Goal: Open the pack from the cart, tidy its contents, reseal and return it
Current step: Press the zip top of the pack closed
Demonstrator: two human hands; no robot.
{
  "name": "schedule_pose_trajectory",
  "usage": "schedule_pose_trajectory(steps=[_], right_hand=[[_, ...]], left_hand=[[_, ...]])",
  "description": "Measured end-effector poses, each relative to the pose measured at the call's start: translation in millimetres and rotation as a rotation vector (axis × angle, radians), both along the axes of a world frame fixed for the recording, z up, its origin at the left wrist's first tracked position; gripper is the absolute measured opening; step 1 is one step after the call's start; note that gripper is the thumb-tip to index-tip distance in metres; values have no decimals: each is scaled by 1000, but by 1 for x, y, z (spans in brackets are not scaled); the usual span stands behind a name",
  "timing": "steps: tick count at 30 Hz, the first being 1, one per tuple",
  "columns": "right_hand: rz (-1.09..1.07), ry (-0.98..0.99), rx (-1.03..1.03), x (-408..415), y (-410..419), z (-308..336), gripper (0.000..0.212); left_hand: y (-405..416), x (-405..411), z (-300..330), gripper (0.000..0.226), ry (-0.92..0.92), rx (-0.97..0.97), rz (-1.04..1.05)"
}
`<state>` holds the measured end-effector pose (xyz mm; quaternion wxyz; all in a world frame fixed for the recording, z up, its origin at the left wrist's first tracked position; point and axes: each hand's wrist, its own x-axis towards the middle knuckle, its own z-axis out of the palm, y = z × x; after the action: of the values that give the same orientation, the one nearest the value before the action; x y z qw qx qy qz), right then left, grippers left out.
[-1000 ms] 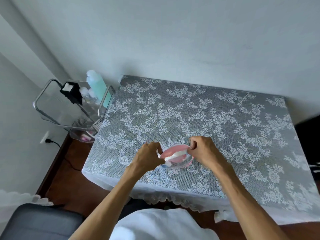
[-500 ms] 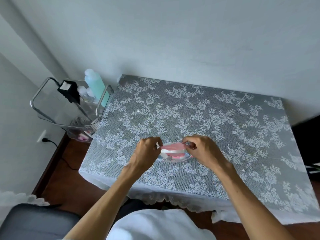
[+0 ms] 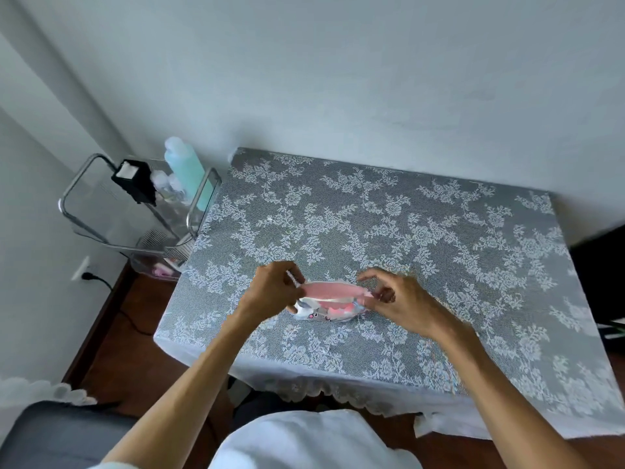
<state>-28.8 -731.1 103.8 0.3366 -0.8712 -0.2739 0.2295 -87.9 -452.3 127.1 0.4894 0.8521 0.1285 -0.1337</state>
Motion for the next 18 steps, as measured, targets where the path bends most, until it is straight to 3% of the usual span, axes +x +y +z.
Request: schedule_pose_trajectory(steps=[3,7,12,14,18], right_hand=[[81,-96,-29,-8,-7,0,38],[52,-172,-153,-3,-14,-1,30],[20,-225,-169,4,-21,4,23],[24,-236,-174,4,-22,7,24],[-11,-306,-89,2,-18,25,30]], left_hand=[[3,-4,-2,23,-124,30,-65],[10,-8,-7,12,-402,297,-371],[31,-8,-7,36,-439,492,-579],[35,-8,-4,35,-455,551,-620],[33,-6,10,26,-567,449,-561]])
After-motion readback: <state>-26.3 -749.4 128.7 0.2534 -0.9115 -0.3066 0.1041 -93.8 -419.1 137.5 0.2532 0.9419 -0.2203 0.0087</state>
